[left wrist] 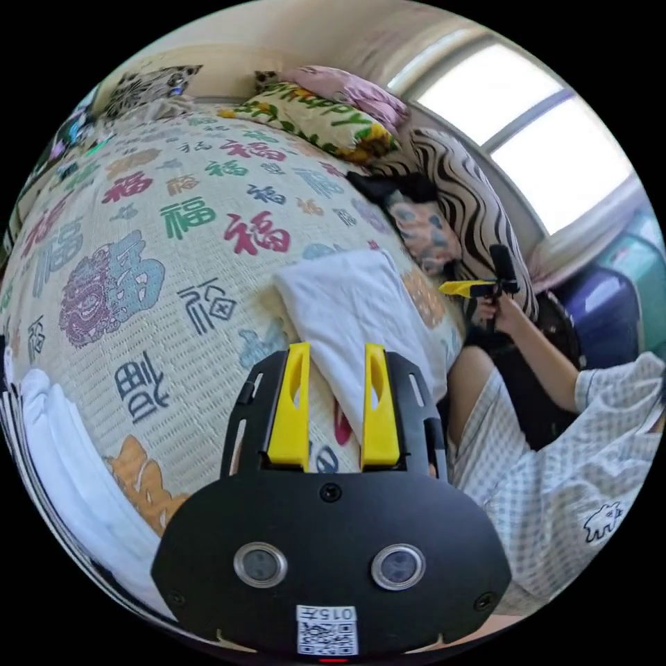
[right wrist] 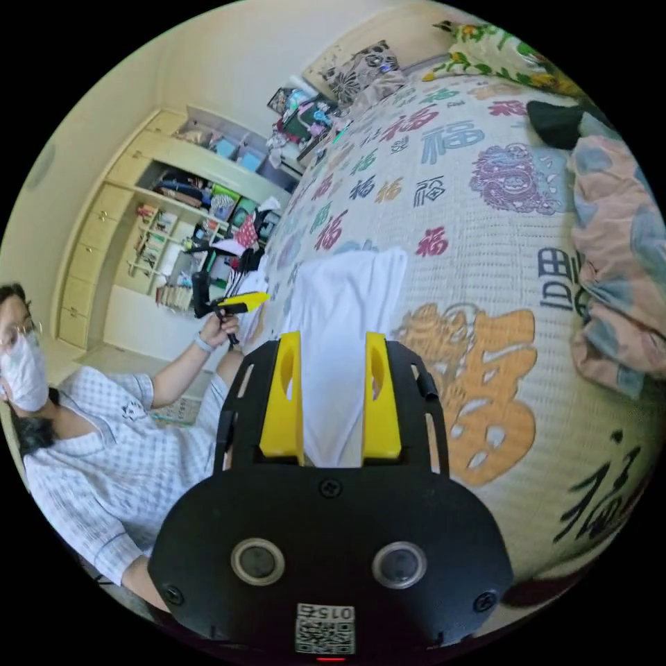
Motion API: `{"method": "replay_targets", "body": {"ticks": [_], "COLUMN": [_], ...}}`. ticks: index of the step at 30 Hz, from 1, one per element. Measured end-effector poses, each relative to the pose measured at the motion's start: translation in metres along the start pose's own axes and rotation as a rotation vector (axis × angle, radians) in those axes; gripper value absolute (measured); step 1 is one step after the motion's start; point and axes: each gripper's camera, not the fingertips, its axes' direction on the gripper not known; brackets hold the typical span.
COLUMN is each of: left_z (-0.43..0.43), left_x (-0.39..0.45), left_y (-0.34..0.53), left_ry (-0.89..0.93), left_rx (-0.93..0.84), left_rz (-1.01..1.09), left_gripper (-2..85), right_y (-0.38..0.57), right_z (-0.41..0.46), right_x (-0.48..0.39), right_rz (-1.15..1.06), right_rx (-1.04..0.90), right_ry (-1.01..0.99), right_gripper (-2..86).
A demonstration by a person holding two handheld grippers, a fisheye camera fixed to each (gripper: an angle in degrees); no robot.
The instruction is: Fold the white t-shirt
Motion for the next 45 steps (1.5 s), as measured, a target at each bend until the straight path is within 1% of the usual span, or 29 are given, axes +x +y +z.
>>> {"method": "replay_targets", "body": {"ticks": [3,5,6,8,9,10,11,12,15,16,18,20,22,25,27,29,30,31,32,33,34,36,37,38,40,41,42,44,45], "left_z": [0.003,0.008,0.013,0.011,0.005,0.000,0.000,0.001,-0.002,-0.003,-0.006,-0.011,-0.027,-0.048,-0.056,-0.056,-0.054,-0.055,-0.057,-0.067,-0.084,-0.108,-0.120,-0.125,-0.139,-0.140,-0.139,-0.130,-0.124], "left_x": [-0.051,-0.076,-0.089,-0.102,-0.108,-0.117,-0.121,-0.129,-0.143,-0.151,-0.160,-0.169,-0.178,-0.182,-0.189,-0.199,-0.207,-0.212,-0.215,-0.221,-0.223,-0.222,-0.214,-0.209,-0.179,-0.172,-0.160,-0.148,-0.143], "left_y": [-0.019,-0.025,-0.029,-0.032,-0.032,-0.029,-0.029,-0.030,-0.030,-0.031,-0.032,-0.034,-0.038,-0.048,-0.056,-0.061,-0.062,-0.061,-0.059,-0.055,-0.046,-0.027,-0.012,-0.004,0.039,0.051,0.073,0.103,0.119], "left_ry": [0.068,0.136,0.182,0.180,0.192,0.301,0.365,0.439,0.445,0.480,0.539,0.565,0.595,0.597,0.587,0.530,0.455,0.471,0.482,0.475,0.437,0.428,0.440,0.427,0.326,0.315,0.328,0.367,0.377], "left_rx": [0.024,0.023,0.014,-0.004,0.009,0.058,0.061,0.024,0.033,0.034,0.039,0.017,0.020,0.047,0.061,0.055,0.014,0.016,0.016,0.033,0.078,0.101,0.075,0.049,-0.021,-0.032,-0.057,-0.111,-0.123], "left_rz": [-0.071,-0.105,-0.115,-0.120,-0.102,-0.096,-0.097,-0.108,-0.103,-0.119,-0.125,-0.135,-0.123,-0.071,-0.072,-0.110,-0.148,-0.148,-0.159,-0.188,-0.201,-0.200,-0.183,-0.182,-0.164,-0.171,-0.191,-0.231,-0.252], "left_gripper": [13.4,13.8,13.8,13.1,12.3,12.4,12.5,12.2,10.3,9.5,8.0,5.4,3.9,3.2,3.2,3.4,3.9,4.5,5.0,5.8,6.7,8.4,9.8,10.4,13.0,13.4,13.8,14.0,13.9], "right_y": [-0.026,-0.037,-0.044,-0.053,-0.056,-0.057,-0.062,-0.067,-0.079,-0.081,-0.090,-0.097,-0.103,-0.112,-0.121,-0.129,-0.133,-0.134,-0.134,-0.131,-0.128,-0.107,-0.100,-0.082,-0.052,-0.030,-0.009,0.017,0.028], "right_z": [0.000,0.004,0.009,0.012,0.009,0.008,0.009,0.012,0.019,0.020,0.027,0.030,0.022,-0.001,-0.011,-0.010,-0.005,-0.002,0.000,-0.005,-0.009,-0.032,-0.038,-0.046,-0.050,-0.047,-0.041,-0.026,-0.020], "right_x": [0.042,0.060,0.069,0.081,0.087,0.092,0.101,0.104,0.104,0.106,0.115,0.113,0.109,0.101,0.098,0.104,0.111,0.114,0.119,0.123,0.125,0.120,0.116,0.107,0.090,0.080,0.073,0.069,0.069], "right_rz": [0.065,0.088,0.101,0.115,0.102,0.106,0.125,0.120,0.065,0.067,0.085,0.067,0.035,-0.017,-0.033,0.021,0.071,0.093,0.129,0.165,0.179,0.176,0.170,0.159,0.166,0.182,0.220,0.265,0.273], "right_rx": [0.025,0.013,-0.017,-0.048,-0.044,-0.029,-0.030,-0.043,-0.106,-0.108,-0.120,-0.148,-0.151,-0.121,-0.099,-0.090,-0.106,-0.125,-0.136,-0.104,-0.086,-0.039,-0.040,-0.053,-0.129,-0.183,-0.237,-0.331,-0.328], "right_ry": [-0.083,-0.061,-0.050,-0.059,-0.088,-0.139,-0.269,-0.334,-0.272,-0.298,-0.430,-0.440,-0.396,-0.344,-0.283,-0.213,-0.161,-0.131,-0.118,-0.156,-0.163,-0.149,-0.139,-0.122,-0.092,-0.073,-0.066,-0.110,-0.150], "right_gripper": [15.8,16.3,16.1,13.4,13.4,13.5,13.6,13.0,9.9,9.7,7.9,6.0,4.9,4.1,4.0,4.5,5.2,5.8,6.9,8.2,8.8,10.5,10.8,11.4,13.1,14.8,16.7,17.3,16.6]}}
